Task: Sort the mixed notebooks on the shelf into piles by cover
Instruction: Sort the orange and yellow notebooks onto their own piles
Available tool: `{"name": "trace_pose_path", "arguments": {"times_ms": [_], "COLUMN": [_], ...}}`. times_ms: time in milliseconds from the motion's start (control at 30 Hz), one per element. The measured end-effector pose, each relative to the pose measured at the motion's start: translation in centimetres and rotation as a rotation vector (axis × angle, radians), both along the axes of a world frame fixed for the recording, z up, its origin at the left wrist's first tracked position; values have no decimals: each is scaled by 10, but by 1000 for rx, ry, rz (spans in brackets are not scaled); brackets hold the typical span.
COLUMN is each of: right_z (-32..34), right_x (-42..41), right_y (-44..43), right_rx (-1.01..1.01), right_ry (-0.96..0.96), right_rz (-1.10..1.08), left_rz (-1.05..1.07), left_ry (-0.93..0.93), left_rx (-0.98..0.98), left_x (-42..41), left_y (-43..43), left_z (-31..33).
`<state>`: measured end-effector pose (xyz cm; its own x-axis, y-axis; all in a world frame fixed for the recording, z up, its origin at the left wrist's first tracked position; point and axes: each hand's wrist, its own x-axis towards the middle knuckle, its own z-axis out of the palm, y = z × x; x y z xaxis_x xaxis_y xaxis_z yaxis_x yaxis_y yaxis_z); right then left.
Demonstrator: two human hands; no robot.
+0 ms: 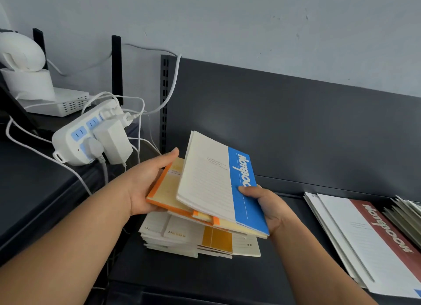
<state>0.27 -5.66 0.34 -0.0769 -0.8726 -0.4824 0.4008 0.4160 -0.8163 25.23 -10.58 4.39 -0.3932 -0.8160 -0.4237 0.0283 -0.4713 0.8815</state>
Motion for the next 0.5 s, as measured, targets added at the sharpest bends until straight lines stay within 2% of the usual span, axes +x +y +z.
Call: {"name": "trace_pose_path", "arguments": {"times_ms": [167,333,400,500], "right_z": [11,24,23,16], "right_x": [-2,-25,-33,-39], "right_y": [6,25,33,46], "right_rx": [-88,-184,-189,-148], "right_ry": [202,314,311,406], "right_rz": [-1,-55,-85,-180], "left_rz": [-46,-91,-92,-113], "left_ry": [56,103,105,129], "left_rx": [25,8,-11,-12], "left_x": [-37,-55,-65,-80], "left_y": [18,23,25,28], "left_z": [0,-6,-7,-12]}}
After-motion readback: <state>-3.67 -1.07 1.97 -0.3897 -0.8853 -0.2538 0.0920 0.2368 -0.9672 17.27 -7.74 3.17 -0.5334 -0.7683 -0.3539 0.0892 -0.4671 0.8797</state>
